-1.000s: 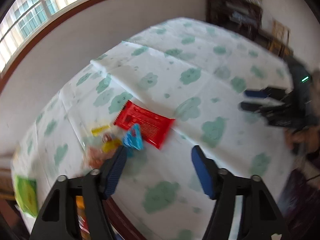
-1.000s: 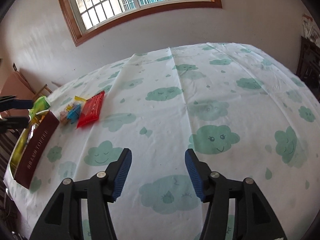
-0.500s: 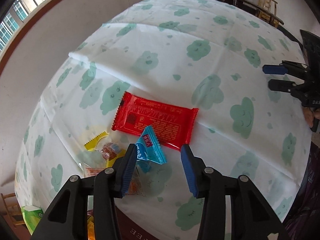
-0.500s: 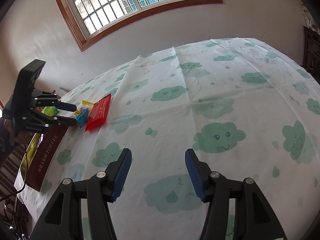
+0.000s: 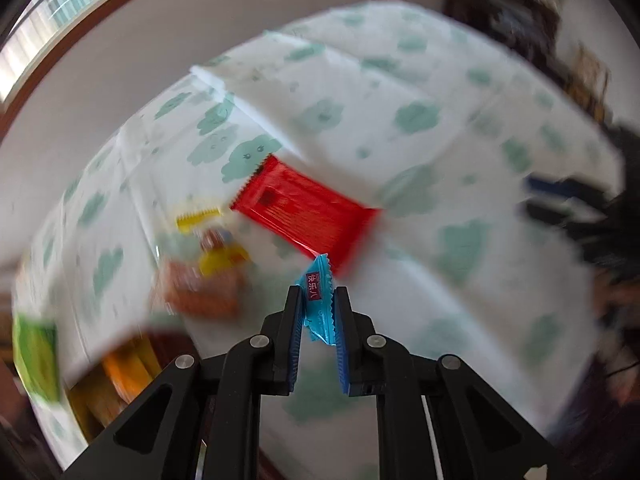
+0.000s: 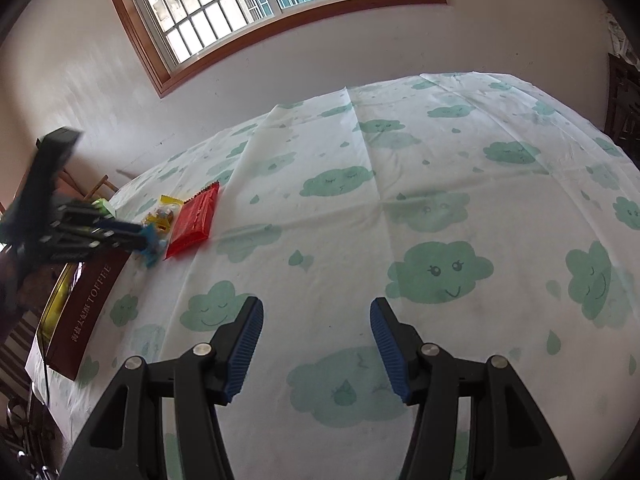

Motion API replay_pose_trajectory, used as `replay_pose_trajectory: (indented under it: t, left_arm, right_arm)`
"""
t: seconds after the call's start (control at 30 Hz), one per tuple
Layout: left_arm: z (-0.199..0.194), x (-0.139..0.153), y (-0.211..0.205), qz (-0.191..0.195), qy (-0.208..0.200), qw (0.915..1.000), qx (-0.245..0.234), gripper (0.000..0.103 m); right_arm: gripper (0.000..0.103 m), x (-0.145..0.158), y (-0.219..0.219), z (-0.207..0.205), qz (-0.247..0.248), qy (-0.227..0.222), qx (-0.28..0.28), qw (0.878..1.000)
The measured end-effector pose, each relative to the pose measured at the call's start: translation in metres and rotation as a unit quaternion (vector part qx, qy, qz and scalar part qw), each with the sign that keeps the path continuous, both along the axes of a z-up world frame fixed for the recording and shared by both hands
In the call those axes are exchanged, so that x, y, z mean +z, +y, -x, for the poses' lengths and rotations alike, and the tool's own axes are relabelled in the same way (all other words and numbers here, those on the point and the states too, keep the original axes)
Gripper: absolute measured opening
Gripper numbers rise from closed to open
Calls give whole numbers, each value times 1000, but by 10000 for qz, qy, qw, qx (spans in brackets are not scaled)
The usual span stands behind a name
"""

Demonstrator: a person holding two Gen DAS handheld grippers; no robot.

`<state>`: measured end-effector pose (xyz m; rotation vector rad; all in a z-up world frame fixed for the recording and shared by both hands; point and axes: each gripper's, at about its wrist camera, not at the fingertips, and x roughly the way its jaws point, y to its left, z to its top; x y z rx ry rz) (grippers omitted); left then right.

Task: Organize snacks
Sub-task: 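Grasp the small light-blue wrapped candy beside the red bar with the left gripper, then grasp the red-wrapped bar with the right gripper while left lifts the blue candy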

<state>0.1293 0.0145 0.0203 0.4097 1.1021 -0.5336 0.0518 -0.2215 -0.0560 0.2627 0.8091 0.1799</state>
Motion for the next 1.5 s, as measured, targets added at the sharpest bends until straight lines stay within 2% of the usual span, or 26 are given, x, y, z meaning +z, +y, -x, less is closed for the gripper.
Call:
replay_pose_trajectory:
  t: [0.07, 0.13, 0.33, 0.43, 0.53, 0.63, 0.7, 0.83, 0.87, 0.93, 0.97, 1.1, 1.33, 1.5]
  left_arm:
    - [26, 20, 3, 224, -38, 9994, 245, 13]
    - [47, 33, 10, 638, 97, 9969, 457, 13]
    - [92, 40, 31, 1247, 118, 9859, 1111, 13]
    - [107, 37, 37, 1312, 49, 9832, 1269, 13]
    - [118, 39, 48, 1490, -5, 9791, 1382, 13]
    - [124, 41, 56, 1490, -139, 9780, 1454, 13]
    - [127, 40, 60, 1498, -171, 9770, 1509, 12]
    - [132, 40, 68, 1541, -237, 9739, 1651, 12]
    - [132, 41, 70, 1572, -247, 9727, 1691, 12]
    - [134, 42, 74, 1641, -276, 9701, 1767, 12]
    - [134, 42, 75, 1658, -281, 9698, 1765, 12]
    - [139, 47, 77, 1627, -433, 9698, 1764, 11]
    - [150, 58, 87, 1675, -588, 9659, 1884, 11]
    - [160, 66, 103, 1661, -716, 9616, 2065, 11]
  right_arm:
    - [57, 1, 4, -1, 110, -8, 35, 9999]
    - [57, 5, 15, -2, 250, -102, 255, 9993]
    - [59, 23, 79, -44, 122, -81, 1155, 9932]
    - [67, 26, 114, -73, 330, -42, 1400, 9896]
    - [67, 19, 144, -103, 568, 174, 1576, 9857]
    - [67, 8, 167, -125, 914, 320, 1605, 9823]
    - [68, -1, 176, -137, 1053, 468, 1606, 9803]
    - [67, -3, 188, -143, 1506, 444, 1609, 9744]
    - [62, -3, 191, -142, 1640, 435, 1613, 9722]
    - [46, -2, 192, -140, 1830, 400, 1658, 9682]
    - [45, -2, 191, -139, 1857, 418, 1661, 9676]
    - [44, 1, 184, -123, 1993, 317, 1768, 9633]
    - [44, 15, 135, -72, 1461, 80, 1282, 9809]
    - [44, 24, 104, -40, 1268, -78, 924, 9876]
